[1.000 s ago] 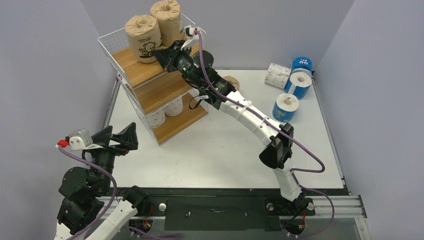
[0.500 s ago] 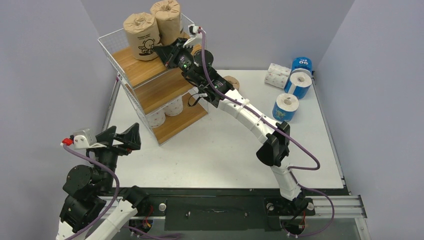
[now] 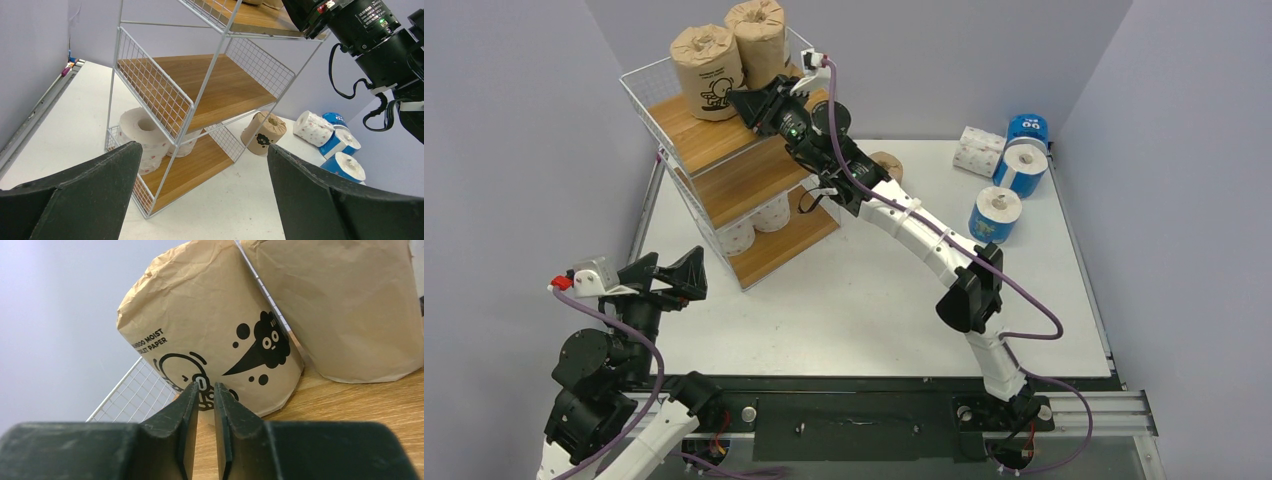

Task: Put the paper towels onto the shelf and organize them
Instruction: Place the paper towel on the shelf.

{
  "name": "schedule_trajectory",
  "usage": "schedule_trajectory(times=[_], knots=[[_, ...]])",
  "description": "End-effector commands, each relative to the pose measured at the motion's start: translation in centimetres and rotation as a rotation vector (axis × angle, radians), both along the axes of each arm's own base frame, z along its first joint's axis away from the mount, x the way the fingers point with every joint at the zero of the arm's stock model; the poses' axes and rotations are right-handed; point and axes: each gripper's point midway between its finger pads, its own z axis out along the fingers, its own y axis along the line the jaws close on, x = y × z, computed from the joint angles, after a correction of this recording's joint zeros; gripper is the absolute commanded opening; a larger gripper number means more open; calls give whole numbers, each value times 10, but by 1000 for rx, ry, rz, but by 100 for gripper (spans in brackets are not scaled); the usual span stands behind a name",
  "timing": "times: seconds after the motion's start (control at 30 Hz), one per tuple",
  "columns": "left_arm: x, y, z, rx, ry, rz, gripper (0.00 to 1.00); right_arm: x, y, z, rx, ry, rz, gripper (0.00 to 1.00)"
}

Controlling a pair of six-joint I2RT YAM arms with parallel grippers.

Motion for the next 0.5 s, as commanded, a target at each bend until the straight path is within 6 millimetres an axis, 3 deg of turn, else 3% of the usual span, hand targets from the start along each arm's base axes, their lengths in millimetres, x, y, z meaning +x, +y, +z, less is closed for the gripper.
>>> schedule_trajectory(times=[0.0, 0.03, 0.07, 0.1, 0.13, 0.17, 0.2, 0.23, 0.27, 0.3, 0.33, 0.37, 0.4, 0.43, 0.47], knots=[[-3, -1, 8, -26, -24, -15, 96, -15, -16, 33, 58, -54, 21, 21], [-2, -1, 9, -29, -25, -14, 96, -23, -22, 47, 87, -70, 38, 28], [-2, -1, 10, -38, -27, -10, 96, -25, -22, 43, 82, -63, 48, 31], [-1, 0, 9, -38, -16, 0, 96, -35, -29, 57, 103, -84, 66, 37], [-1, 1, 11, -46, -15, 2, 96, -38, -30, 53, 94, -77, 73, 40], [1, -1, 9, -39, 0, 2, 96, -49, -39, 67, 108, -96, 86, 44], [1, -1, 11, -45, 1, -1, 96, -51, -38, 59, 91, -85, 93, 46], [3, -4, 10, -41, 11, -8, 96, -62, -49, 74, 102, -108, 100, 49], [3, -5, 11, -45, 11, -13, 96, -63, -50, 63, 78, -92, 102, 51], [4, -8, 12, -45, 12, -24, 96, -75, -63, 79, 90, -114, 98, 54], [5, -10, 12, -48, 13, -30, 96, -74, -64, 62, 60, -90, 94, 55], [6, -13, 12, -49, 13, -43, 96, -85, -80, 76, 75, -112, 81, 58], [7, -15, 12, -56, 14, -50, 97, -83, -82, 57, 40, -85, 69, 59], [9, -20, 11, -56, 17, -67, 97, -94, -101, 71, 53, -111, 44, 62], [10, -23, 11, -60, 21, -78, 96, -93, -104, 48, 11, -85, 28, 63]])
